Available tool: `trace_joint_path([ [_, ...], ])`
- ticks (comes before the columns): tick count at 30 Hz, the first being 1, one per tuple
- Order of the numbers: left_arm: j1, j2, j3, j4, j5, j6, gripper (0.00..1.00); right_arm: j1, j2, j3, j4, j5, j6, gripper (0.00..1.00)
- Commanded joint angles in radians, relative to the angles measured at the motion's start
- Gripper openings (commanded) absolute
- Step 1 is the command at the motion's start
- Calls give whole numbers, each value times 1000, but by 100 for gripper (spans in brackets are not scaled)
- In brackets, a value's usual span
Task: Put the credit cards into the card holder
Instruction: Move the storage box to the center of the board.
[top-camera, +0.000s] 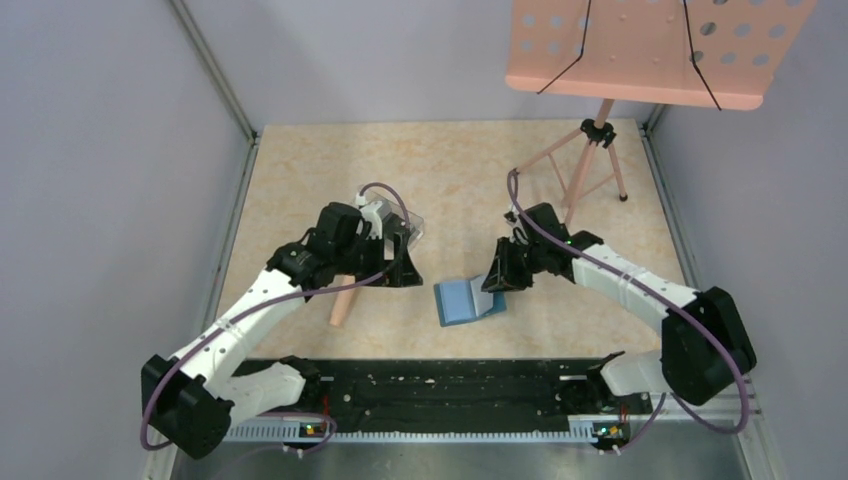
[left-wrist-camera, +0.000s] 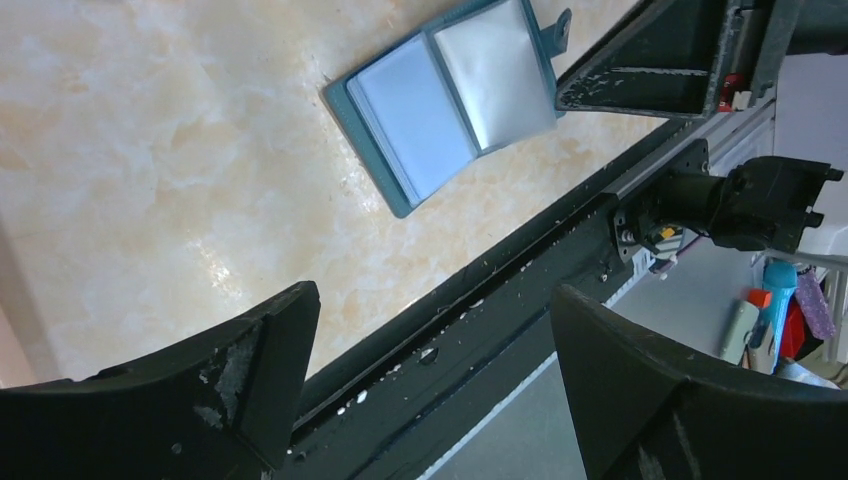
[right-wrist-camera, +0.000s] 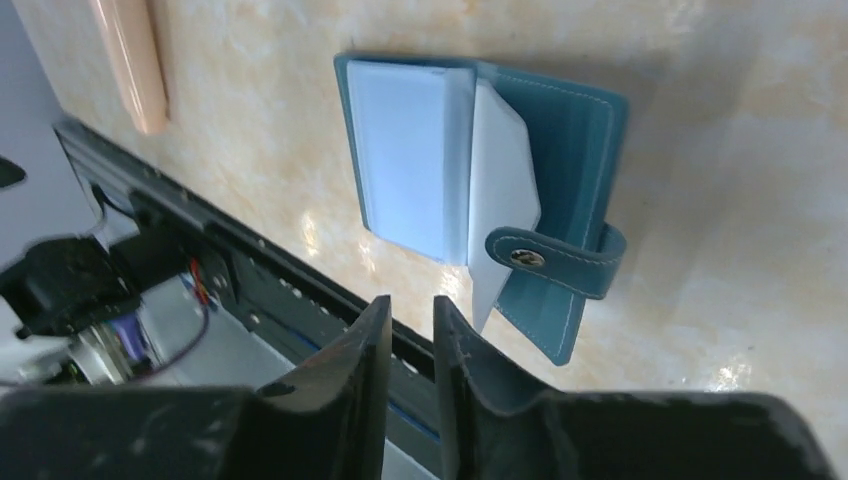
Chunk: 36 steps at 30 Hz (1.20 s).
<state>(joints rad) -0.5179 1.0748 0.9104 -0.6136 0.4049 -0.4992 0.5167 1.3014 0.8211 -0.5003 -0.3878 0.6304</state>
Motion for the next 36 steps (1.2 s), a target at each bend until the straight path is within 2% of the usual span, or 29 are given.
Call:
trace_joint_path([
  [1,-22,-6,-20,18,23,-27,91,27,95,49,120,-98,-9,10],
  [2,-25,-8,-23,23,23,-30,90,27,122,57,123,-84,-13,1],
  [3,-28,-9,-23,24,20,-36,90,26,146,70,111,-68,-29,0],
  [10,-33,-18,-8,33,-10,-61,90,26,234,18,73,104,-76,0],
  [18,-32,60,79,14,-151,-83,90,27,268,-109,108,82,-55,0],
  [29,-28,372,389,-139,-315,125,90,28,258,-117,136,-17,-4,0],
  [36,-21,631,598,-247,-357,252,79,25,251,-63,127,-87,-2,0],
])
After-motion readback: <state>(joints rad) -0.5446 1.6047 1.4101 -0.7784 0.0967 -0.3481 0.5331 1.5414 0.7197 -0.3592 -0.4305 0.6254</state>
